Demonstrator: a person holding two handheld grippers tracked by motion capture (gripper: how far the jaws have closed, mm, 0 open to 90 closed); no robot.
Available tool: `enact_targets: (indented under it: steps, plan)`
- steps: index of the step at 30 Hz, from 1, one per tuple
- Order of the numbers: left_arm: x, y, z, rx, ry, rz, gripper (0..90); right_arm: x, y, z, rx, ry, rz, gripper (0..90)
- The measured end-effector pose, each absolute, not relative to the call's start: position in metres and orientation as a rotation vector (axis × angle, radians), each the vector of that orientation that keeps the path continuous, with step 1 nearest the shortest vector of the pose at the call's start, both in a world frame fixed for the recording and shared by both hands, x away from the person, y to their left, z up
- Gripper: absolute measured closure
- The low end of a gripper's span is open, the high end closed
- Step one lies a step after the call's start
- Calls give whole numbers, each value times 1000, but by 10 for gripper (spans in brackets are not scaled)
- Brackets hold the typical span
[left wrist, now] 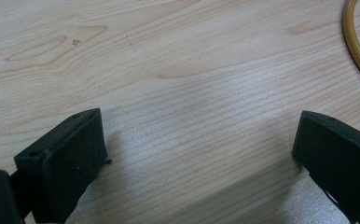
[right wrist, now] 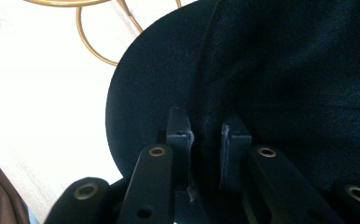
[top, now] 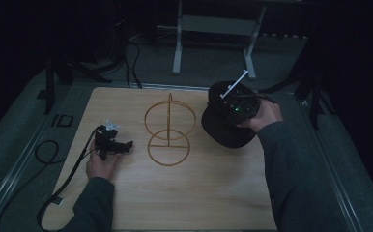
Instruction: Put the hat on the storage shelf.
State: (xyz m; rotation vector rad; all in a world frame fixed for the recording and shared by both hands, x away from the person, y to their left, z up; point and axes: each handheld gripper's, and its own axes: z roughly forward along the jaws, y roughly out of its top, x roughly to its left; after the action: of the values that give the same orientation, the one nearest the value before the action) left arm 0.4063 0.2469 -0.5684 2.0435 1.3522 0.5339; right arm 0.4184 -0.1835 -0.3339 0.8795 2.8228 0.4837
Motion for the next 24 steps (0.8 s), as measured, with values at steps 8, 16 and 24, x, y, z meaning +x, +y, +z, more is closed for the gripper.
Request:
enact_targets:
  steps: [8,16,24]
  plan:
    - [406,247,-568,2044,1351,535,23,419,-182,-326,863,2825,486,783]
    - [407,247,-568,2045,1352,535,23,419,-178,-312,850,2807,504,783]
    - [407,247,-568,2044,1354,534,23,418,-174,-300,828,2798,512,784]
